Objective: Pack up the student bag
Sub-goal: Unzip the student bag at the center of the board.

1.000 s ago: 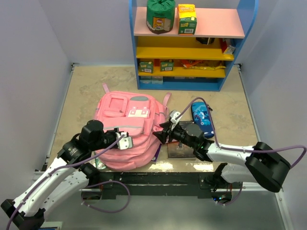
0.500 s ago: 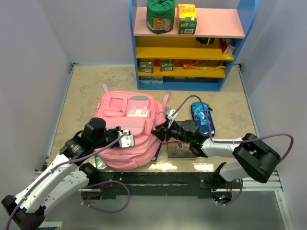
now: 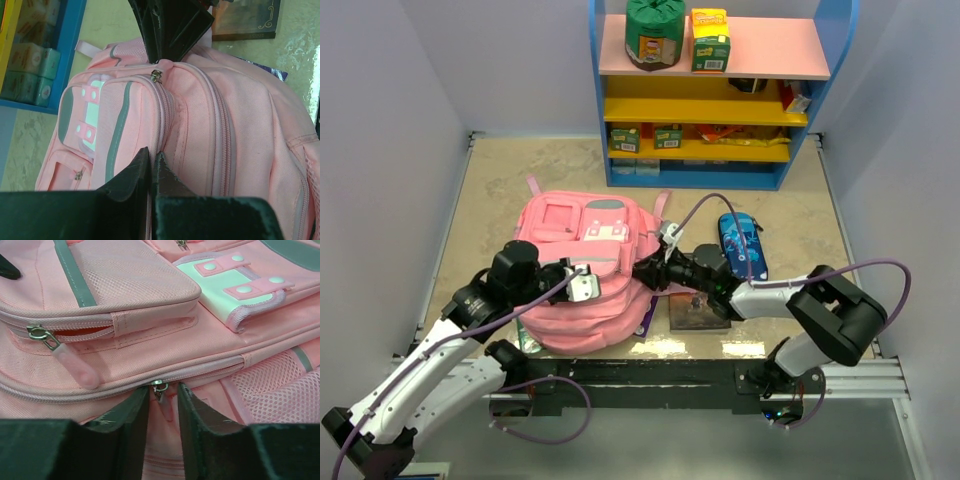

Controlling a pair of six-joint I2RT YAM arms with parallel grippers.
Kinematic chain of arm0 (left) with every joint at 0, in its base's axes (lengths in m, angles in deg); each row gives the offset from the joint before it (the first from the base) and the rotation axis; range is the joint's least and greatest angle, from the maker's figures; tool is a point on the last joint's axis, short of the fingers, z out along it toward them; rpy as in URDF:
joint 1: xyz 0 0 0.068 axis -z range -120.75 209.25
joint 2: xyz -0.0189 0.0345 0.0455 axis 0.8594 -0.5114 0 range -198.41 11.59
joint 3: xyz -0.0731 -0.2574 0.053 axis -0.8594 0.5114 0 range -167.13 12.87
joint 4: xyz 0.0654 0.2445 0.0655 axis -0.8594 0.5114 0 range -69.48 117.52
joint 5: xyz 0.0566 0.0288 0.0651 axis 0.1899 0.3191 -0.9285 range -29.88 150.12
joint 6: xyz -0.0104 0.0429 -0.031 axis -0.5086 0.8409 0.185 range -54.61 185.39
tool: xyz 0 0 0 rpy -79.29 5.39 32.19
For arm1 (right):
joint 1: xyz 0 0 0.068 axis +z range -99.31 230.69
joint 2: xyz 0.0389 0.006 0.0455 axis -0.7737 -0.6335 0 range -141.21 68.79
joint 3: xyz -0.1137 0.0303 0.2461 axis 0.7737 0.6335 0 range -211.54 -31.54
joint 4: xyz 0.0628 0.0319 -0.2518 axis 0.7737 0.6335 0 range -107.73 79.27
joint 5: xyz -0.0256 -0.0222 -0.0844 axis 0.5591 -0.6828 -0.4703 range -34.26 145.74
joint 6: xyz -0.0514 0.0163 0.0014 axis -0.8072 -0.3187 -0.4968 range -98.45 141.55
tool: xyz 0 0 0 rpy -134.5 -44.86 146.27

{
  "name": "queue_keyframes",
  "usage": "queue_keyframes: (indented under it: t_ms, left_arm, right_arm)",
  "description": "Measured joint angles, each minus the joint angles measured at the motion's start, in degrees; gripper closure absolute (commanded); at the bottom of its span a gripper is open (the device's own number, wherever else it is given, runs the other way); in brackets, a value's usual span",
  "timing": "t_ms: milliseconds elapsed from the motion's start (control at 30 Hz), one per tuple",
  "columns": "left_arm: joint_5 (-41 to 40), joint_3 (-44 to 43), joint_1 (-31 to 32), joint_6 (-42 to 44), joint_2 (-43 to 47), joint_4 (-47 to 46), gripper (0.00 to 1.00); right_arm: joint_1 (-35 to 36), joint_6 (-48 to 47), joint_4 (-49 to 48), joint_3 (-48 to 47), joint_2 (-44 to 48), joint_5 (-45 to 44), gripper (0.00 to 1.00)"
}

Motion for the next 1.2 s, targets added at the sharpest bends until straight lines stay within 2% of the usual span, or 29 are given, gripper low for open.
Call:
queue_keyframes:
  t_ms: [100,133,533,833,1200]
  left_arm:
    - [0.0,-0.7,0.0,-0.5,-0.5,0.1,1.0]
    - [0.0,-0.8,0.0,-0.7,-0.5,0.2,1.0]
    - [0.2,-0.7,0.0,-0.8,1.1,0.2,1.0]
    - [0.0,-0.7,0.0,-0.8,0.7,-0.7,1.0]
    - [-1.6,1.3,0.7,-3.7,-3.5,-5.7,1.0]
  right_arm:
    - [-0.1,0.3,0.0,-0.9,-0.7,0.8,0.99]
    - [-0.2,0.4,0.1,-1.0,-0.7,0.8,1.0]
    - [-0.2,-0.4,4.3,-0.8,4.8,1.0,1.0]
    - [0.0,-0.2,10.1,0.1,12.0,5.3,1.0]
    - [4.6,-0.3,20.5,0.6,19.7,4.1,1.0]
